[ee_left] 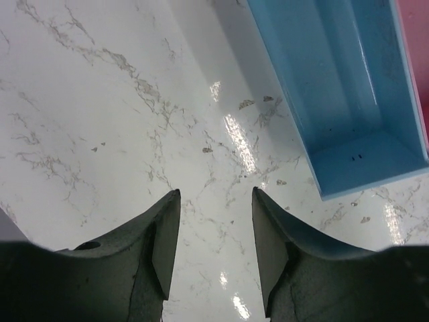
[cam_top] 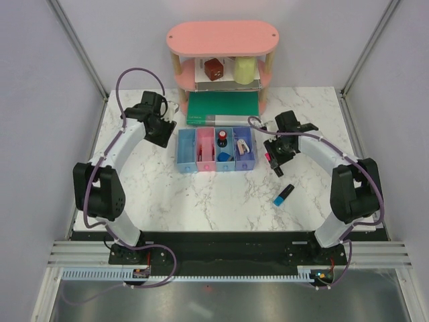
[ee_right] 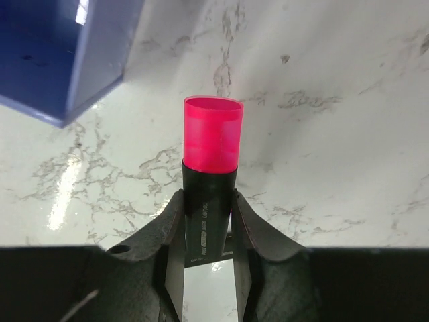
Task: Sort the stationery into containers
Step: Pick up the pen from the center of the board, then move the storage box to the center of the board.
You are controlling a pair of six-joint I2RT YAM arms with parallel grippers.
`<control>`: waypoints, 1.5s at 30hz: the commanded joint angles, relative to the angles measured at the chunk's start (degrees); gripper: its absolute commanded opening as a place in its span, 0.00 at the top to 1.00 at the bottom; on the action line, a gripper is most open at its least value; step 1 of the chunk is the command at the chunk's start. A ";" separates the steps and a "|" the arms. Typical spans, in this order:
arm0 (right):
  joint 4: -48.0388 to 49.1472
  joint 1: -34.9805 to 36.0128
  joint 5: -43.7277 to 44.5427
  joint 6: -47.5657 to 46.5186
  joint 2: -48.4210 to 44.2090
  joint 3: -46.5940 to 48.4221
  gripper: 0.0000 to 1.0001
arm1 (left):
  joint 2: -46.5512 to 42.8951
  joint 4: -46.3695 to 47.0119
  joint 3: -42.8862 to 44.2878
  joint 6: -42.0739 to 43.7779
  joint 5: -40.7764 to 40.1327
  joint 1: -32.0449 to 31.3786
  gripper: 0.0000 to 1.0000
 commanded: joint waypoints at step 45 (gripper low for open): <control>5.35 8.82 -24.46 3.21 7.03 28.26 1.00 | 18.18 7.75 9.19 -2.22 4.12 -12.22 0.48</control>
